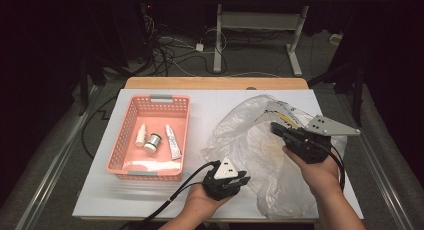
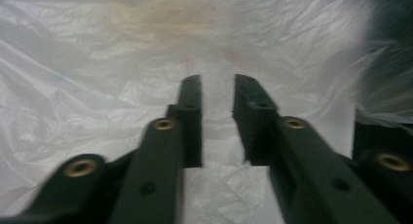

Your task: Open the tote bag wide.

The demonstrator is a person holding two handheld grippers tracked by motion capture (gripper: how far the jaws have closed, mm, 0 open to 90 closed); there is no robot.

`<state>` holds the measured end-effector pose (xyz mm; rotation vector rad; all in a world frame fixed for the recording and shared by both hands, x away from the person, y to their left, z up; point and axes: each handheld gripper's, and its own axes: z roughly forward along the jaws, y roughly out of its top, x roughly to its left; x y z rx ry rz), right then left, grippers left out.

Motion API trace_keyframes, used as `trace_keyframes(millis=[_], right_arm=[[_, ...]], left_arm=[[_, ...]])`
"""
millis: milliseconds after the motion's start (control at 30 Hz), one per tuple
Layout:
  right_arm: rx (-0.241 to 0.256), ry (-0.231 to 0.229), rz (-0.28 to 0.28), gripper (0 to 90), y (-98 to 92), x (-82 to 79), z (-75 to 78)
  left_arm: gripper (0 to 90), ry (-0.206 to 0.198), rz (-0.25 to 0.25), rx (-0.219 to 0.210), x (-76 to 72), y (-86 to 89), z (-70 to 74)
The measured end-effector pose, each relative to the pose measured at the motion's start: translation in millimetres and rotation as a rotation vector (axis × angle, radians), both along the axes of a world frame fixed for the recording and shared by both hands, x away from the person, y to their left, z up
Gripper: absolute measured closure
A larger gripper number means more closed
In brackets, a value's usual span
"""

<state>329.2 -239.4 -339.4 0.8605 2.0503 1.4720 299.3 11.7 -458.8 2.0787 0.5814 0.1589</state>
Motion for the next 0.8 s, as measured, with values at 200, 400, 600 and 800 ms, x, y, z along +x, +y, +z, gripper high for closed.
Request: trace_keyframes(millis=[200, 400, 600, 800], right_arm=[[0.005, 0.0, -0.002, 90.0, -1.1, -2.6, -4.1], [0.005, -0.007, 0.0, 90.0, -3.2, -6.5, -7.4], [0.011, -0.006, -0.008, 90.0, -5.2, -7.1, -12.6], [0.014, 0.009, -0.012, 90.0, -8.0, -7.9, -16.0]], left_arm=[[38.4, -0.006, -0.013, -0.03, -8.0, 11.3, 6.5], [14.0, 0.004, -0.007, -0.068, -15.0, 28.6, 16.1], [2.7, -0.038, -0.009, -0.1, -24.0, 41.8, 27.2], [0.0, -0.057, 0.043, -0.113, -24.3, 57.8, 37.8]])
